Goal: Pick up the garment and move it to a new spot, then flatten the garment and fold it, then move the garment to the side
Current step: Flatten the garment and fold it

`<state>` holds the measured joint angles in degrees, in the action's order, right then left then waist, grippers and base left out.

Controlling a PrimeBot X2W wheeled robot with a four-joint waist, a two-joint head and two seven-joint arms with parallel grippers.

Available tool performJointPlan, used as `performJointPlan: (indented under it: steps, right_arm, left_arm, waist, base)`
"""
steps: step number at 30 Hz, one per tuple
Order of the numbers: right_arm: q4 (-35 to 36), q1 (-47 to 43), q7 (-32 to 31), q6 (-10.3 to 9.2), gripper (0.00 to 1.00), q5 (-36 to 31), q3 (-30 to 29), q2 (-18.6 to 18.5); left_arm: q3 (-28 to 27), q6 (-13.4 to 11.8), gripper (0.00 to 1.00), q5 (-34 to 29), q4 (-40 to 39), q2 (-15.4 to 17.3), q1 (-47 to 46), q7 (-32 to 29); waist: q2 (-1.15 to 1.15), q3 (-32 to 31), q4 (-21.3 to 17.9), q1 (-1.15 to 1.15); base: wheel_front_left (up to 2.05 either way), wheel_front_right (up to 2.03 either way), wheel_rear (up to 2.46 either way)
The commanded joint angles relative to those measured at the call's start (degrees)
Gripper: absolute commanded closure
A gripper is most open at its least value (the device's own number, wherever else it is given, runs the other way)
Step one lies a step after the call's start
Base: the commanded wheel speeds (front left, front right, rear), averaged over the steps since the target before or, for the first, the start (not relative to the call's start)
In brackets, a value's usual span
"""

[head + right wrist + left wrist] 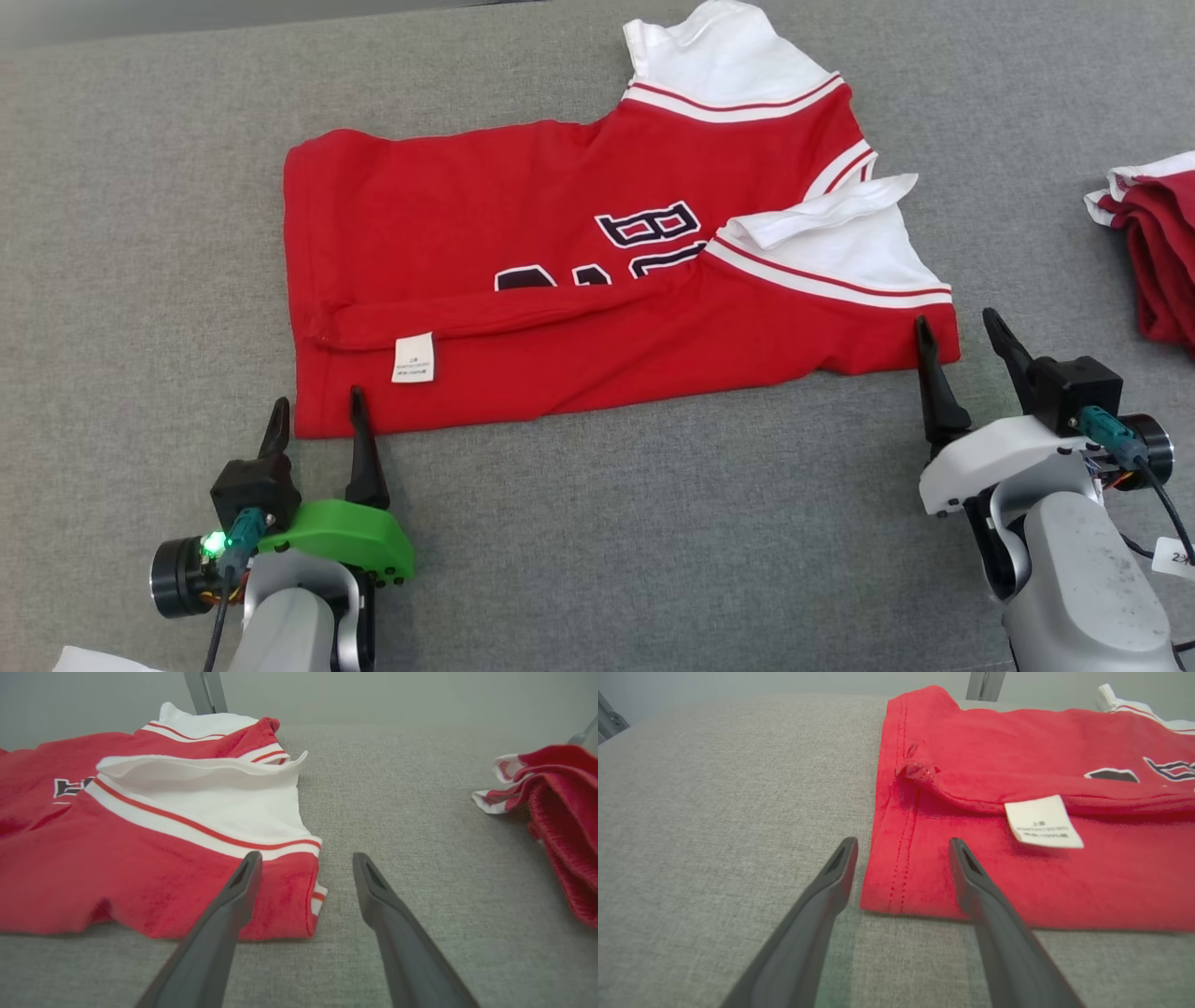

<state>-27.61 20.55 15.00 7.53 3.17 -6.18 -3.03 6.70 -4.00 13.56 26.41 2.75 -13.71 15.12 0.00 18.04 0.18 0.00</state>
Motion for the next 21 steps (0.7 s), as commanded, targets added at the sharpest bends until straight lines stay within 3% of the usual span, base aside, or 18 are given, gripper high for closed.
performJointPlan:
  steps: [1, 9, 11, 12, 14, 21]
  right_arm:
    - [-1.1, 0.9, 0.2, -0.09, 0.00, -0.8, -0.1, -0.1]
    - [-11.3, 3.0, 0.0, -0.10, 0.00, -1.1, 1.2, 0.1]
    - [-13.2, 3.3, -0.3, -0.04, 0.78, -0.5, 2.3, 0.2]
    - [-13.7, 3.5, -0.3, -0.04, 1.00, -0.4, 2.6, 0.3]
    - [-14.3, 3.8, -0.3, -0.04, 1.00, 0.0, 3.2, 0.4]
    - [-9.6, 5.1, 0.1, -0.10, 1.00, 3.0, 2.5, 0.0]
  left_arm:
    - [-0.2, 0.4, 0.00, -0.3, 1.0, 0.3, -1.4, 0.0]
    - [1.1, 0.3, 0.00, 1.3, 10.1, 0.3, -2.6, -0.3]
    - [2.0, 0.7, 0.04, 2.3, 13.7, 0.3, -2.8, -0.6]
    - [2.3, 0.8, 0.37, 2.4, 14.6, 0.3, -3.3, -0.7]
    - [2.7, 1.3, 1.00, 2.9, 16.3, 0.3, -4.0, -0.7]
    - [0.7, 1.8, 1.00, 2.4, 12.4, 0.4, -5.9, -0.4]
  waist:
    - [0.00, 0.5, -0.3, 0.00]
    - [0.00, 1.0, 0.2, 0.00]
    - [0.00, 0.9, 0.4, 0.00]
    - [0.00, 0.9, 0.5, 0.00]
    - [0.00, 0.9, 0.5, 0.00]
    - [0.00, 0.3, 0.7, 0.00]
  base:
    - [0.00, 0.00, 0.00]
    - [0.00, 0.00, 0.00]
    - [0.00, 0.00, 0.00]
    - [0.00, 0.00, 0.00]
    - [0.00, 0.00, 0.00]
    - [0.00, 0.00, 0.00]
